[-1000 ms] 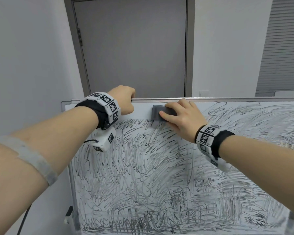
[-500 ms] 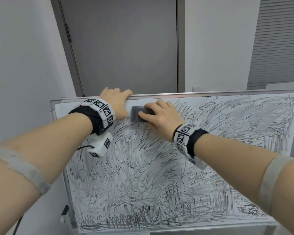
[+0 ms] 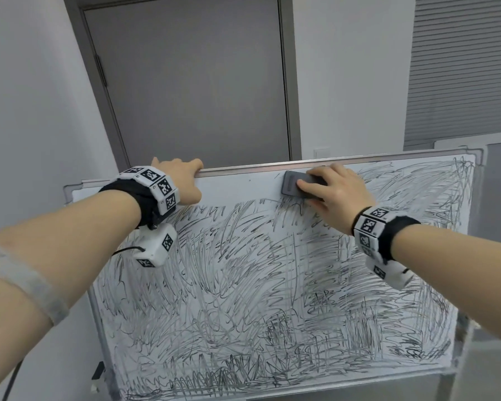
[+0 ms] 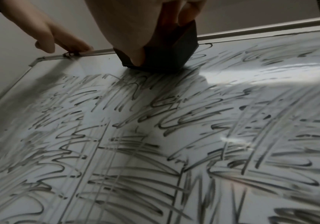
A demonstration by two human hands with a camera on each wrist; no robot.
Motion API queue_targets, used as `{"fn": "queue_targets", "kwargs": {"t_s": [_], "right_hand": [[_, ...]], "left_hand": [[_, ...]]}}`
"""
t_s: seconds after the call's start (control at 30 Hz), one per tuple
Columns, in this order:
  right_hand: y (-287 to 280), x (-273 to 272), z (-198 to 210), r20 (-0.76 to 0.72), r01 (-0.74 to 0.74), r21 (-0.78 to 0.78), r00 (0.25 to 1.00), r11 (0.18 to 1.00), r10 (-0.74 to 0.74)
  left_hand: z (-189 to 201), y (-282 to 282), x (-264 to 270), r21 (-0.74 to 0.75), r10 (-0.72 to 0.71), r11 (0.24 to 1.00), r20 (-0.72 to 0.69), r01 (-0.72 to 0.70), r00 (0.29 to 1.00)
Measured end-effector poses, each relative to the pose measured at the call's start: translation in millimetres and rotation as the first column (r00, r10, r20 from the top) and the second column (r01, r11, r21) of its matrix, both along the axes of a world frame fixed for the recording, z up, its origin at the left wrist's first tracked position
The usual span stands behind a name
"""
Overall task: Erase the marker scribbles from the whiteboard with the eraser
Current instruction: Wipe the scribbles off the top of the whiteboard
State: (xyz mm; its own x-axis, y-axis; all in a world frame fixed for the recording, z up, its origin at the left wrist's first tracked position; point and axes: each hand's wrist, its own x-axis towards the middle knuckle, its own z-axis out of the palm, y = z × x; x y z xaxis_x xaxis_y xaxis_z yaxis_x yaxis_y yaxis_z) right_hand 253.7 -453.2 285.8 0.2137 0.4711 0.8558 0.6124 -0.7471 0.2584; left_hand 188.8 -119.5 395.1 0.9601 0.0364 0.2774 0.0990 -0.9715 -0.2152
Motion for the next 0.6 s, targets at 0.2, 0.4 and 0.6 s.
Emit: {"fn": "queue_targets", "kwargs": {"t_s": [0.2, 0.4, 0.6], "right_hand": [[46.9, -8.9, 8.3, -0.020, -0.084, -0.037, 0.996, 0.996, 0.083], [102.7, -24.3, 16.3, -0.024, -0.163, -0.042, 0.987, 0.986, 0.162], [55.8, -17.4, 16.8, -0.048, -0.083, 0.019, 0.995, 0.996, 0.084]], "left_hand": [[-2.7, -31.5, -5.5, -0.053, -0.110, 0.993, -0.006, 0.109, 0.994], [-1.7, -63.6, -1.6, -0.307, -0.276, 0.909, 0.061, 0.281, 0.959], [-4.7, -60.6, 2.4, -0.202, -0.258, 0.941, 0.091, 0.271, 0.962]]}}
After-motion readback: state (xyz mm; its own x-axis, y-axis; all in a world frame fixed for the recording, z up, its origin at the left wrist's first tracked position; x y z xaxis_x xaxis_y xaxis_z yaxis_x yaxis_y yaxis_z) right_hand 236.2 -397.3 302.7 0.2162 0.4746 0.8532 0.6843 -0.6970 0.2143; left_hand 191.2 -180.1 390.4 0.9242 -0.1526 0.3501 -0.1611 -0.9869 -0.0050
